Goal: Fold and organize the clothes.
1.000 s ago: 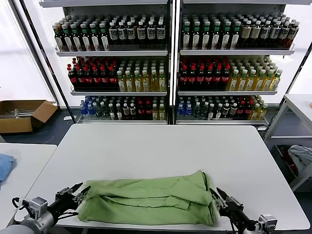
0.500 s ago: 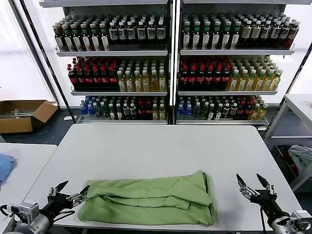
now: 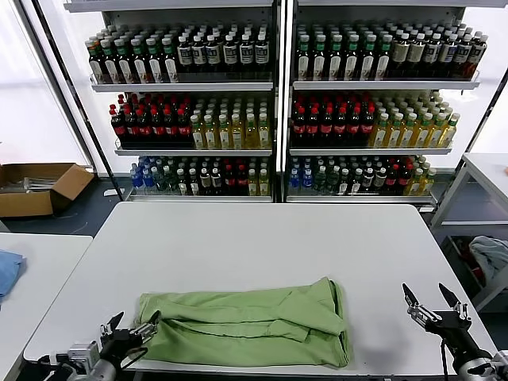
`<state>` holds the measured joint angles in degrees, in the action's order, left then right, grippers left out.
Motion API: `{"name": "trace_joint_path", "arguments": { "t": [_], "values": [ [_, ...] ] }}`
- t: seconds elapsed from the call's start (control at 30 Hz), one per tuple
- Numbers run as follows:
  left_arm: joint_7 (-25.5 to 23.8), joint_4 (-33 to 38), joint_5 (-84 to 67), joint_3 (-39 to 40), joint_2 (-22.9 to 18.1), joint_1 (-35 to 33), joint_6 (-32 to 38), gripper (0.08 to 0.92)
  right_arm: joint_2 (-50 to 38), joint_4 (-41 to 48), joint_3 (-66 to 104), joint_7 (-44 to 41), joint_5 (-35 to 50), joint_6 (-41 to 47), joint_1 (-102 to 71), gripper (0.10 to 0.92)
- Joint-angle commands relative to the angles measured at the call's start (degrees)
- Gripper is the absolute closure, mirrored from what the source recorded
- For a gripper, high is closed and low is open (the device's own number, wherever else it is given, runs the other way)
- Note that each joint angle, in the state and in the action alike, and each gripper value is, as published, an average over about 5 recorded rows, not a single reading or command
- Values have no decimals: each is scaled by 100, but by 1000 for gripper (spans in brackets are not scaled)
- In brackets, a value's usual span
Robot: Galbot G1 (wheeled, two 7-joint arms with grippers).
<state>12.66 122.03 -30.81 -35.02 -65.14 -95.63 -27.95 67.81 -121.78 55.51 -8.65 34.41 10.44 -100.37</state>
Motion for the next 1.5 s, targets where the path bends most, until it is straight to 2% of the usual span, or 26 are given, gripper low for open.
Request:
{"name": "trace_joint_path", "arguments": {
  "t": [0.03,0.17,0.43,0.77,0.83,0.93,1.07,1.17,1.33,1.43,1.5],
  "values": [
    [409,-114,439,430,-368,85,-24,190,12,-88,102,-12,-15,-44,-31,203],
    [329,-86,595,471,-423,-7,-14,278,14,-169,97,-2,-4,-11,-29,203],
    [115,-172,749,498,-518,-100,97,512,34,-197,97,-9,-3,-9,-61,203],
    [-117,-295,1101,196,-340,104,350,798,84,-249,37,-52,-17,-14,-47,203],
    [-251,-344,1049,-175,-130,196,396,856,83,-280,27,-61,-16,-11,-35,203],
    [-544,-542,797,-1047,397,327,488,905,80,-311,26,-64,-10,-10,-24,203],
    [-1074,-1111,296,-2214,1250,447,529,911,87,-309,-5,-65,-6,-15,-1,203],
    [-1423,-1631,104,-2774,1846,556,571,911,85,-307,-74,-56,-12,-14,40,203],
    [-1747,-2279,-8,-3108,2627,789,643,911,47,-378,-162,-27,-12,25,122,203],
    [-1782,-2216,-88,-3092,2825,863,627,911,13,-421,-133,-20,-1,34,112,203],
    [-1776,-1948,-129,-3012,2799,880,569,911,0,-439,-100,-20,6,34,84,203]
  ]
}}
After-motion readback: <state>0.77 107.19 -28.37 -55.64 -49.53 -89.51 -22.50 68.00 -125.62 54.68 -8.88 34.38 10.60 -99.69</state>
